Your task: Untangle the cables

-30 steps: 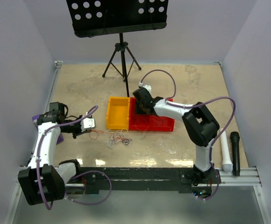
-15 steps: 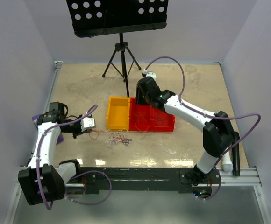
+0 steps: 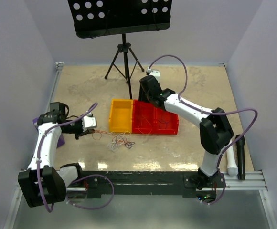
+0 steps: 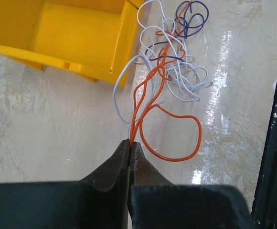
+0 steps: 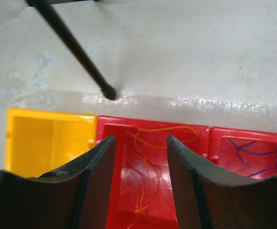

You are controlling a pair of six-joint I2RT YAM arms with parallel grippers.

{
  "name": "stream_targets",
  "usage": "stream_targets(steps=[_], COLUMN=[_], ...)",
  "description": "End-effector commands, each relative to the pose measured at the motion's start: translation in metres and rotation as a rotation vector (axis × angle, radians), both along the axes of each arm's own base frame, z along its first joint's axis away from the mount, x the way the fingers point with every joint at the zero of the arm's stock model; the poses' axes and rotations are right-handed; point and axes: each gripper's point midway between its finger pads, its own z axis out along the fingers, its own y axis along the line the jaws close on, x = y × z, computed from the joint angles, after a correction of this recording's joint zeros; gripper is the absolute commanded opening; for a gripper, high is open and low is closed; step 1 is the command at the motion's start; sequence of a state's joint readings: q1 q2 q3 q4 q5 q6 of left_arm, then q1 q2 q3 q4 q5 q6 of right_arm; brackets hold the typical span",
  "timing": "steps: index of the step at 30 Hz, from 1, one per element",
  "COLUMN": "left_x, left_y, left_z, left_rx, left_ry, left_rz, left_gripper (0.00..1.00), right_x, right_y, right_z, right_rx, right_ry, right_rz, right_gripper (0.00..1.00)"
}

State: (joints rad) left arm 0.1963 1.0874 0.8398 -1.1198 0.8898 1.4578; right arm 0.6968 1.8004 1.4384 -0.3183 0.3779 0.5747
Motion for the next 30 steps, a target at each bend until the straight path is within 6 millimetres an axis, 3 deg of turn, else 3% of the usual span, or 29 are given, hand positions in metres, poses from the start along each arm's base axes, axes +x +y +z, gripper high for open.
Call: stream_targets(steps=[1,11,15,30], left_x=[0.001,0.003,0.002,0.002], left_y=[-0.004,-0.003,-0.001,0.000], left_z=[0.007,0.005,0.002,0.000], left_rx=[-0.030,-0.023,-0.009,0.000], left_ry=[-0.019,-0.022,-0.023,-0.031], left_rz=[-0.010,-0.009,-0.003,-0.002], left_gripper=[0.00,0.00,0.00,0.00], right_x=[0.025,0.035,0.029,0.004], right_y=[-0.008,-0.007,-0.008,-0.012], right_z=[0.009,0.002,-0.006,-0.036], right_rx=[-0.022,-0.033,-0.018,-0.009], right_ry=[-0.068,-0.089,-0.062,0.001], right_rz=[-0.039,-0.018,-0.019,0.000], right_gripper=[0.51,0.45,0.30,0.18])
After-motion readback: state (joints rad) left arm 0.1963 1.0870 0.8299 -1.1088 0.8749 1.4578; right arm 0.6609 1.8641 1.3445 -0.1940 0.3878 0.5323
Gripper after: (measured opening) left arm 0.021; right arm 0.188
